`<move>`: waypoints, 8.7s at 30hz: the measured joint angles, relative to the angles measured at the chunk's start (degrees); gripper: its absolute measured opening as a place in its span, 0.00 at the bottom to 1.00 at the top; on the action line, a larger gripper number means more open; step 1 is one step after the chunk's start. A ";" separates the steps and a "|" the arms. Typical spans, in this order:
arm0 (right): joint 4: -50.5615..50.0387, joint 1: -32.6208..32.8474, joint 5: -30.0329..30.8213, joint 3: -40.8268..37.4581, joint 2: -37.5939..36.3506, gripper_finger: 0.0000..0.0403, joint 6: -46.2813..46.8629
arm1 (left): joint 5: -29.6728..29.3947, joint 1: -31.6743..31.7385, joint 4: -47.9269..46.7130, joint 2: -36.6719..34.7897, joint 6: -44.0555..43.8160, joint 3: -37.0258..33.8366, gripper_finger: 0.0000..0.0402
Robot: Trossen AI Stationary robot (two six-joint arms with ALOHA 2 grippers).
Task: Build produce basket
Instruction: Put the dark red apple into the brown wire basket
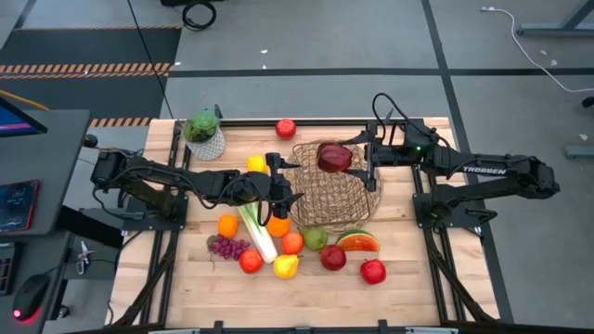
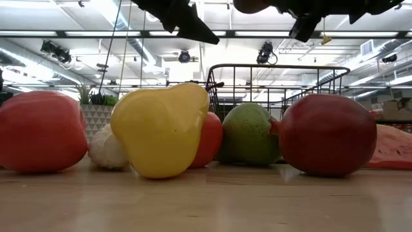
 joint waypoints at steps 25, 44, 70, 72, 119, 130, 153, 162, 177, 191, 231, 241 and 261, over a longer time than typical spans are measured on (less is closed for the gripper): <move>-0.01 0.00 -0.02 0.00 0.00 0.82 -100.41 | 0.02 0.00 -0.02 0.00 0.17 0.02 1.00; 0.01 -0.09 6.11 -0.01 0.00 0.82 -149.97 | 0.02 0.00 -0.15 0.00 -0.64 0.02 1.00; 0.37 1.95 20.35 -0.02 0.00 0.82 -167.72 | -3.61 0.00 -0.74 0.02 -0.87 0.02 1.00; 0.20 1.95 20.30 -0.02 0.00 0.82 -160.58 | -4.94 -0.02 -0.76 0.02 -0.81 0.02 1.00; 11.20 2.37 -9.07 -0.70 10.12 0.82 -122.17 | -1.25 -0.61 6.24 0.07 10.80 0.02 1.00; 20.54 6.13 -4.43 -0.70 15.50 0.82 -122.20 | -3.81 -0.24 19.46 3.88 27.63 0.07 1.00; 21.48 5.16 0.75 -0.68 17.73 0.82 -121.43 | 0.79 -0.13 21.21 3.91 27.74 -0.02 1.00; 20.40 5.11 -1.23 -0.63 17.70 0.82 -122.45 | 1.48 -0.39 21.16 3.93 26.48 -0.02 1.00; 20.17 5.05 -1.62 -0.65 17.45 0.98 -122.05 | 2.49 -0.39 21.67 3.93 25.68 -0.02 1.00; 15.51 2.74 -1.64 -0.70 9.96 0.99 -121.43 | 2.32 -0.39 21.55 3.91 24.61 -0.02 1.00; -16.14 0.84 7.41 -2.97 -9.60 0.99 -124.16 | 1.49 0.41 17.40 0.18 6.45 0.03 1.00; -18.16 0.83 10.31 -2.97 -14.89 0.99 -125.41 | 7.34 2.15 11.60 -7.44 -7.13 0.09 1.00; -17.10 0.68 11.96 -2.97 -14.88 0.99 -126.76 | 49.92 14.63 11.96 -5.88 -22.23 0.07 1.00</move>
